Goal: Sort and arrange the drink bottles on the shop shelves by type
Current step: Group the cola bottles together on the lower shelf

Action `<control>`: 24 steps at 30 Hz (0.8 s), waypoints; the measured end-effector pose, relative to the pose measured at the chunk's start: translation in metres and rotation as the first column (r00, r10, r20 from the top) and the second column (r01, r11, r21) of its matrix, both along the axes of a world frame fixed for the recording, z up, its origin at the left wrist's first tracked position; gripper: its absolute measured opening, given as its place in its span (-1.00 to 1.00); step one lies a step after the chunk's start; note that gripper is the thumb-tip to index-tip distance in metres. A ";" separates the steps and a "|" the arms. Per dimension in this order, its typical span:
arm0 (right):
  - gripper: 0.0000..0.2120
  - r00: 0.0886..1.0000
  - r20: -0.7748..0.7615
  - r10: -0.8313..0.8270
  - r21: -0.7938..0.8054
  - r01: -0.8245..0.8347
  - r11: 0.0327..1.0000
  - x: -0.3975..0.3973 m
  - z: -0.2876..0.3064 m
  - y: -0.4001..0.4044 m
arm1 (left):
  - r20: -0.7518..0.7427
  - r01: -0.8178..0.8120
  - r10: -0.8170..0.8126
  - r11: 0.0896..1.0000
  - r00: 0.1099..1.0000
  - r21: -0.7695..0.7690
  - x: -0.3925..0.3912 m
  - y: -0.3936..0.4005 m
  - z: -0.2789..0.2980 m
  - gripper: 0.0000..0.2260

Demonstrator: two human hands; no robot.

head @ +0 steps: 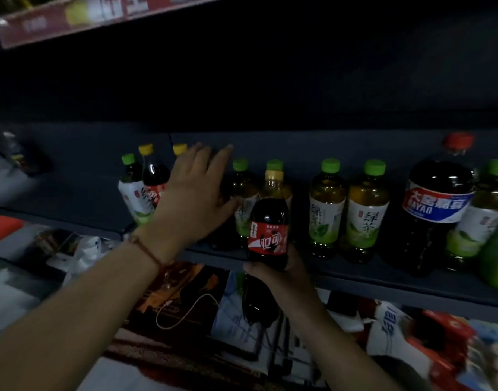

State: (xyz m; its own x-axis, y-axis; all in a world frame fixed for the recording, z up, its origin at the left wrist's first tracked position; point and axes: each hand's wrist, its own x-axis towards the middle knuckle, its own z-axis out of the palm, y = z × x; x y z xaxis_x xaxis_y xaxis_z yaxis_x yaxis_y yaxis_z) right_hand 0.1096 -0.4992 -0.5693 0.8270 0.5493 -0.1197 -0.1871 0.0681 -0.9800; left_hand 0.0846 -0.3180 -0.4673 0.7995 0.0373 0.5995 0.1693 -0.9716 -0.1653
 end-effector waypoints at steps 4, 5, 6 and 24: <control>-0.54 1.000 -0.018 0.004 0.034 -0.004 0.999 0.004 0.003 -0.009 | -0.237 -0.104 0.156 0.971 0.959 0.216 0.040 0.004 0.021 0.05; -0.55 1.000 -0.018 0.004 0.033 -0.003 0.999 0.005 0.003 -0.011 | -0.286 -0.118 0.193 0.958 0.938 0.262 0.047 0.002 0.022 0.06; -0.55 1.000 -0.017 0.001 0.034 -0.001 0.999 0.005 0.003 -0.012 | -0.334 -0.125 0.226 0.946 0.915 0.299 0.052 0.000 0.022 0.06; -0.62 0.996 0.056 -0.076 0.068 0.072 0.995 0.010 0.005 -0.024 | -0.084 0.049 -0.048 0.999 0.995 0.013 0.013 -0.018 -0.022 -0.31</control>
State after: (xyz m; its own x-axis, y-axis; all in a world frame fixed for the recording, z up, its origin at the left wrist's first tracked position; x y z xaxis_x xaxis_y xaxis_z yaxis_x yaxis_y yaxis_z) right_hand 0.1192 -0.5232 -0.5644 0.8700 0.4917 -0.0361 -0.1222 0.1440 -0.9820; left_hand 0.0980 -0.3358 -0.4894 0.8475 -0.0114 0.5307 0.1070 -0.9756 -0.1918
